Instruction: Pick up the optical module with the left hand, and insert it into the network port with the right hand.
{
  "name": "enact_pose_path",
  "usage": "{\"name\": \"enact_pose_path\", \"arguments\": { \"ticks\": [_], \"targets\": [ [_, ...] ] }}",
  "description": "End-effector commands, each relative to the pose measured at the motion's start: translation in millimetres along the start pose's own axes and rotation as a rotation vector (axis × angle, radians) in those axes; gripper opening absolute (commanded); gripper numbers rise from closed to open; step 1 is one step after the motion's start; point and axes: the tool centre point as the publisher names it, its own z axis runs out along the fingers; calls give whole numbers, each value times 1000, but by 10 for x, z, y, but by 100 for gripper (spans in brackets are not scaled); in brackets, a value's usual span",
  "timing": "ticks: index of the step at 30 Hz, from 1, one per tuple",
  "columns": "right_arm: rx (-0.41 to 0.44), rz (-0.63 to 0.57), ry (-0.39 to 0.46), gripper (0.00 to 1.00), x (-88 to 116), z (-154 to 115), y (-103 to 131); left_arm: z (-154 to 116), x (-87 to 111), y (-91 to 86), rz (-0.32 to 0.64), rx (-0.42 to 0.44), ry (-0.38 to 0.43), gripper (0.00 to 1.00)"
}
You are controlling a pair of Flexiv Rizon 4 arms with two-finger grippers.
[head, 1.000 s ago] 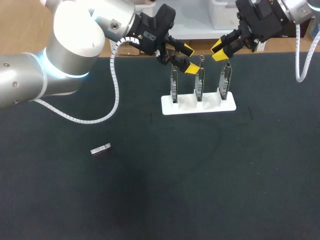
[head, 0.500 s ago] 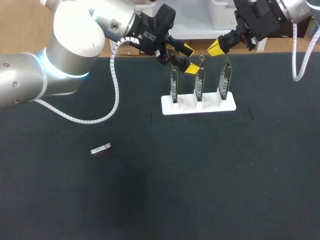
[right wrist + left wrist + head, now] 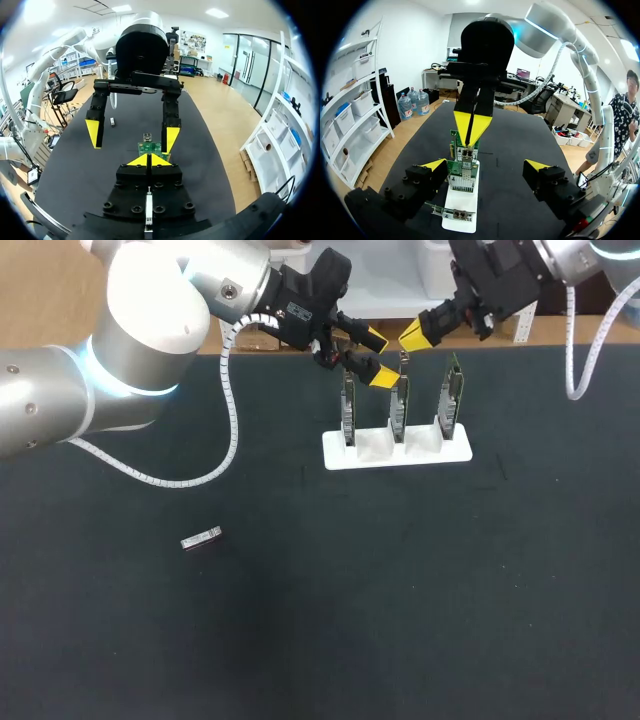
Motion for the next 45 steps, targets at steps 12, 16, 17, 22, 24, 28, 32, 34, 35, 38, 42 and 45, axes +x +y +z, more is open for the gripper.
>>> {"name": "enact_pose_path", "arguments": {
  "ticks": [12, 16, 17, 22, 24, 28, 32, 34, 35, 38, 42, 45],
  "targets": [
    [-24, 13, 13, 0, 35, 93, -79, 7, -13, 22, -2, 3, 6, 100],
    [-33, 26, 24, 0, 86, 126, -62, 7, -13, 22, -2, 3, 6, 100],
    [-35, 26, 26, 0, 96, 130, -56, 7, -13, 22, -2, 3, 6, 100],
    [-37, 33, 36, 0, 140, 152, -49, 7, -13, 22, -2, 3, 6, 100],
    [-38, 36, 37, 0, 151, 160, -48, 7, -13, 22, -2, 3, 6, 100],
    [-41, 43, 40, 0, 160, 178, -39, 7, -13, 22, -2, 3, 6, 100],
    [-43, 47, 39, 0, 171, 205, -39, 7, -13, 22, -2, 3, 6, 100],
    [-44, 49, 42, 0, 179, 219, -36, 7, -13, 22, -2, 3, 6, 100],
    [-46, 48, 43, 0, 180, 223, -33, 7, -13, 22, -2, 3, 6, 100],
    [-48, 50, 44, 0, 180, 230, -32, 7, -13, 22, -2, 3, 6, 100],
    [-52, 52, 47, 0, 191, 245, -22, 7, -13, 22, -2, 3, 6, 100],
    [-54, 53, 49, 0, 203, 256, -23, 7, -13, 22, -2, 3, 6, 100]
  ]
}}
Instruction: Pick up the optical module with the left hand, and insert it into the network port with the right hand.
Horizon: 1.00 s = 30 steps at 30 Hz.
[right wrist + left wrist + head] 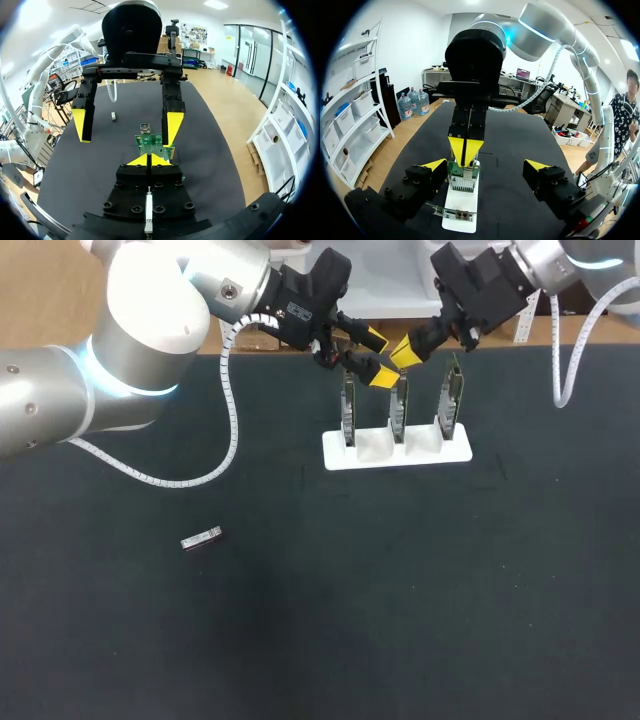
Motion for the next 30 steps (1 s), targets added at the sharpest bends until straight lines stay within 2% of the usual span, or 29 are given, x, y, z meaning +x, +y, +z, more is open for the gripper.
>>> {"name": "enact_pose_path", "arguments": {
  "ticks": [1, 30],
  "targets": [
    [-3, 4, 2, 0, 17, 31, -21, 7, -13, 22, -2, 3, 6, 100],
    [-6, 29, 2, 0, 100, 66, -8, 7, -13, 22, -2, 3, 6, 100]
  ]
}}
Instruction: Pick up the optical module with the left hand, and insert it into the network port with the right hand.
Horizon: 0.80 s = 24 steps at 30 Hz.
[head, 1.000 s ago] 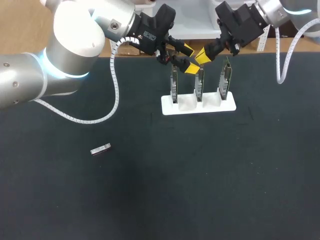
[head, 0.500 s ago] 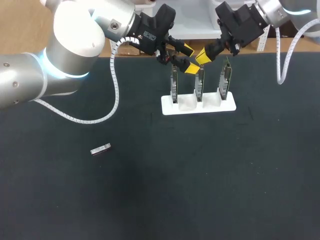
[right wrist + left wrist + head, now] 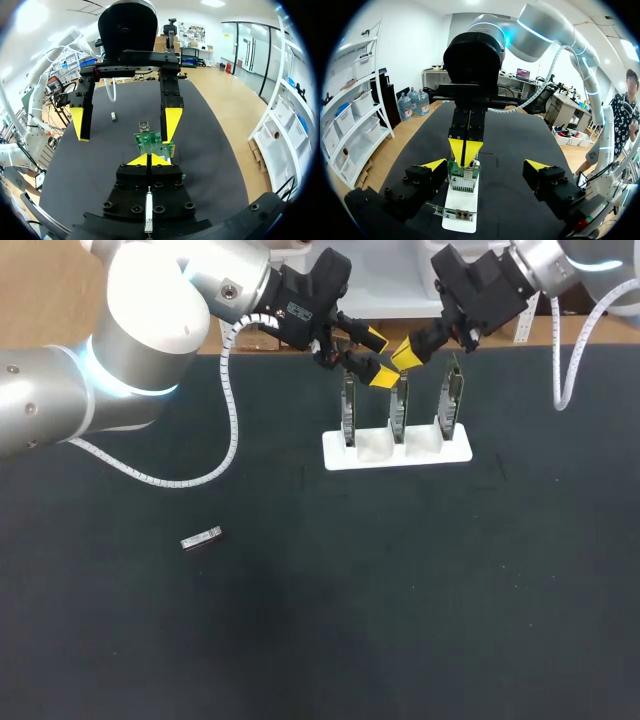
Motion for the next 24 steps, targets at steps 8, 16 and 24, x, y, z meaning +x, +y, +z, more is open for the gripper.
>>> {"name": "enact_pose_path", "arguments": {
  "ticks": [8, 16, 24],
  "targets": [
    [-4, -4, -16, 0, 28, 20, -8, 7, -13, 22, -2, 3, 6, 100],
    [17, -23, -77, 0, -151, -145, 5, 7, -13, 22, -2, 3, 6, 100],
    [19, -23, -112, 0, -216, -384, -4, 7, -13, 22, -2, 3, 6, 100]
  ]
}}
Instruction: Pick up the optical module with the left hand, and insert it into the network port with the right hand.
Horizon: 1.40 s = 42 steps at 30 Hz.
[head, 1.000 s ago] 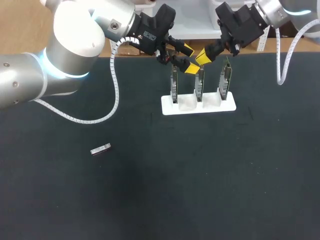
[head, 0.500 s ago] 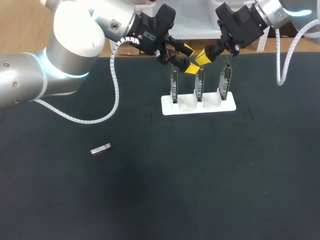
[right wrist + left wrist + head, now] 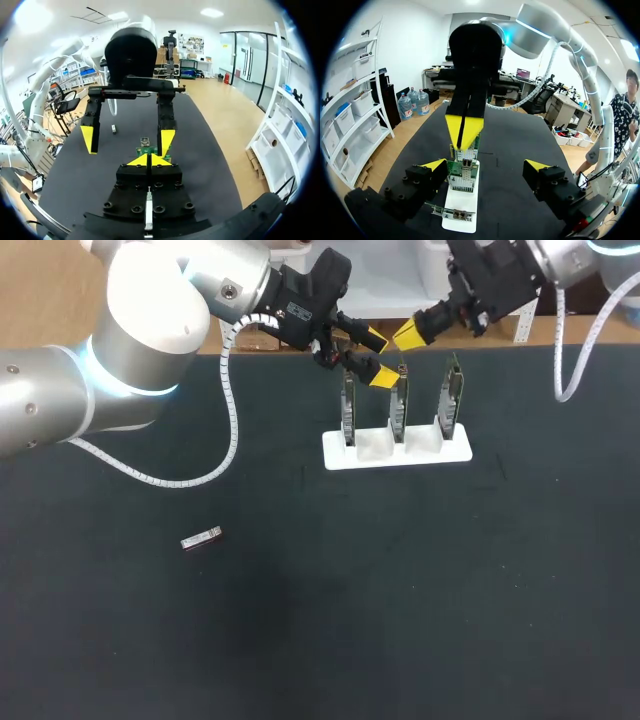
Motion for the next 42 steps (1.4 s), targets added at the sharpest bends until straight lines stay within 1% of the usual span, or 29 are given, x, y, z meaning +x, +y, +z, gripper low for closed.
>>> {"name": "enact_pose_path", "arguments": {
  "ticks": [1, 6, 11, 19, 22, 25, 35, 42],
  "targets": [
    [3, 0, -3, 0, 20, -167, 14, 7, -13, 22, -2, 3, 6, 100],
    [29, 18, 3, 0, 119, -395, -3, 7, -13, 22, -2, 3, 6, 100],
    [54, 28, 13, 0, 222, -612, 51, 7, -13, 22, -2, 3, 6, 100],
    [78, 52, 33, 0, 391, -826, 133, 7, -13, 22, -2, 3, 6, 100],
    [85, 59, 38, 0, 430, -882, 152, 7, -13, 22, -2, 3, 6, 100],
    [82, 82, 26, 0, 453, -934, 178, 7, -13, 22, -2, 3, 6, 100],
    [66, 95, 56, 0, 574, -965, 293, 7, -13, 22, -2, 3, 6, 100],
    [58, 100, 65, 0, 616, -980, 342, 7, -13, 22, -2, 3, 6, 100]
  ]
}}
